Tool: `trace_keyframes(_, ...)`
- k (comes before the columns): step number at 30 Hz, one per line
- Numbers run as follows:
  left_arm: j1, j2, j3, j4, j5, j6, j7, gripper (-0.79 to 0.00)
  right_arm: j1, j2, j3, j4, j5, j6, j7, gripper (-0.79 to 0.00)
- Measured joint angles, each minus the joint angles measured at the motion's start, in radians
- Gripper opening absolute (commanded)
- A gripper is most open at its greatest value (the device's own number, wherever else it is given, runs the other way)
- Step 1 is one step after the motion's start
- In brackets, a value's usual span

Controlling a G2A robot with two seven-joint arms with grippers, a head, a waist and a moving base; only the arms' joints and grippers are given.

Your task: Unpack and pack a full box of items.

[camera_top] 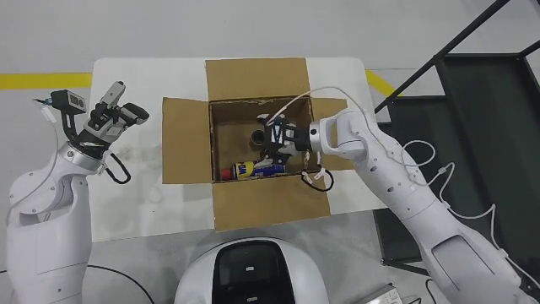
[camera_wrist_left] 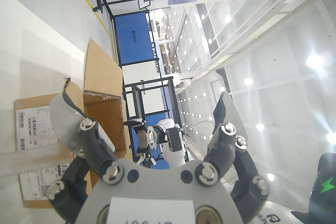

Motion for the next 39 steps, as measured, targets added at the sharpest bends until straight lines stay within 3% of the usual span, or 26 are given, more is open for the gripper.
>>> trace_keyframes(17,0.000,0.000,0.000,0.000,0.000,0.000,0.000,0.000,-0.007,0.000,0.007,0.002,0.017,0.006,-0.015,0.000)
trace_keyframes(21,0.012,0.007,0.003,-0.003,0.049,-0.010,-0.031,0.000,-0.043,0.022,0.072,0.016,0.144,-0.047,0.005,0.000)
trace_keyframes(28,-0.002,0.027,0.001,0.101,0.137,-0.073,-0.136,0.000,-0.165,0.098,0.248,-0.051,0.410,-0.056,0.198,0.000)
trace_keyframes(35,-0.026,0.032,0.055,0.153,0.148,-0.134,-0.164,0.000,-0.255,0.148,0.337,-0.056,0.835,-0.056,0.347,0.000)
trace_keyframes(39,-0.030,0.031,0.061,0.159,0.141,-0.136,-0.163,0.000,-0.254,0.147,0.336,-0.056,0.787,-0.056,0.338,0.000)
